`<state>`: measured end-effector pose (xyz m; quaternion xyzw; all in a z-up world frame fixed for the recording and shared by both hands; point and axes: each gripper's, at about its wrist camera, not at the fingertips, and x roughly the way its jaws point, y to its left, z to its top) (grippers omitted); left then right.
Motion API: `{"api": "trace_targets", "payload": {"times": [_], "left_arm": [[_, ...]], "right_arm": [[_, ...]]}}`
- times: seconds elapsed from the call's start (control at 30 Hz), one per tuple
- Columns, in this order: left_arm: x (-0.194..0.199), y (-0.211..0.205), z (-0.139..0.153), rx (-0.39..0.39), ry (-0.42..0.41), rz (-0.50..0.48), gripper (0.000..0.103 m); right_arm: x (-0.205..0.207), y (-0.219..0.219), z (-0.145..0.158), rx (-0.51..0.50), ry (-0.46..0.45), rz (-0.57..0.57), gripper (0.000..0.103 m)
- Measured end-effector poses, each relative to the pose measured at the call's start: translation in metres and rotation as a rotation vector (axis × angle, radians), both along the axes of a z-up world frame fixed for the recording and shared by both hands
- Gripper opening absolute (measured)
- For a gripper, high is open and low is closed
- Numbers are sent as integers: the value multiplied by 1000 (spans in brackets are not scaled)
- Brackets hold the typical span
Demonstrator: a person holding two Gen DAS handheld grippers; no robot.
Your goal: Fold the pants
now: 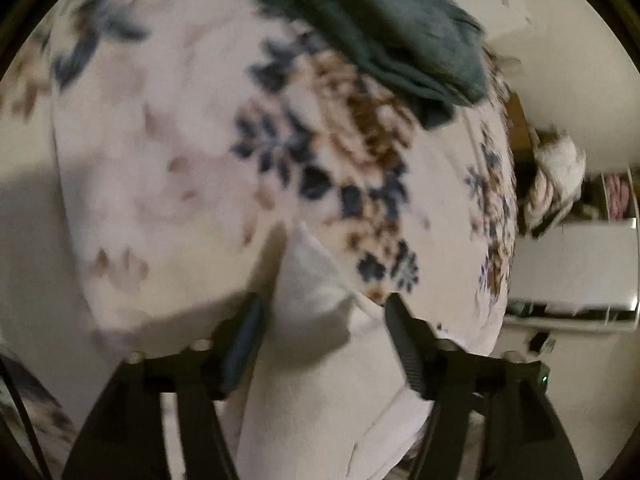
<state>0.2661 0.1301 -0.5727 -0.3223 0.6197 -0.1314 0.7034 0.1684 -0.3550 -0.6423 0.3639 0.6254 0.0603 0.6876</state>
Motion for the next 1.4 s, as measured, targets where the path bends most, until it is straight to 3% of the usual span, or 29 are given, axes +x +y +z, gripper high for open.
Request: {"api": "trace_targets", "payload": {"times": [0.13,0.23,0.27,0.3,0.33,0.37,0.4,0.43,0.5,0.57,0.67,0.73,0.77,0.8,0.87,1.0,1.1,1.2,1.27,1.3,1.4], "left_arm": [[9,-27,10,106,-56,-124,68],[22,-28,-14,103,-12,-107,68],[25,-25,-18,93,-7,-89,65],[27,-24,-21,73,-18,-66,45],[31,-22,-23,114,-26,-47,26],[32,-20,-25,143,-19,-40,19],[31,-15,-27,133,-17,-10,16],[29,-10,-29,127,-9,22,16],[24,-4,-33,98,9,66,16],[19,9,-43,2,52,177,16],[13,21,-47,-120,102,265,21],[9,22,-32,-85,102,213,33],[5,22,-23,-61,85,188,46],[-1,18,-12,-32,58,162,68],[-19,11,7,14,15,107,89],[-56,0,12,76,25,-11,89],[-73,-10,-8,32,62,-36,89],[-79,-20,-29,-8,94,-52,89],[-74,-25,-40,-47,108,-61,89],[-77,-23,-42,-64,114,-63,93],[-73,-28,-51,-86,123,-90,101]], "right_arm": [[-3,15,5,-112,-12,68,77],[13,23,-18,-122,42,87,77],[18,24,-27,-112,64,77,77],[22,27,-35,-103,74,79,77],[25,28,-38,-112,75,76,71],[26,28,-37,-135,61,63,61],[27,29,-36,-137,47,47,46],[25,27,-34,-125,43,28,41],[22,27,-32,-132,36,6,40],[19,29,-32,-123,41,-2,40],[18,22,-33,-44,82,-2,54],[4,11,-26,15,89,-26,87],[-5,9,-21,26,73,-37,89],[-18,3,-15,39,55,-49,89],[-50,-1,-15,79,66,-86,89],[-99,23,-49,263,154,-129,89],[-111,54,-80,358,154,-136,89],[-100,76,-89,389,76,-162,103],[-89,85,-79,471,-7,-167,103],[-84,90,-74,480,-23,-154,103],[-74,104,-71,375,-12,-53,102]]}}
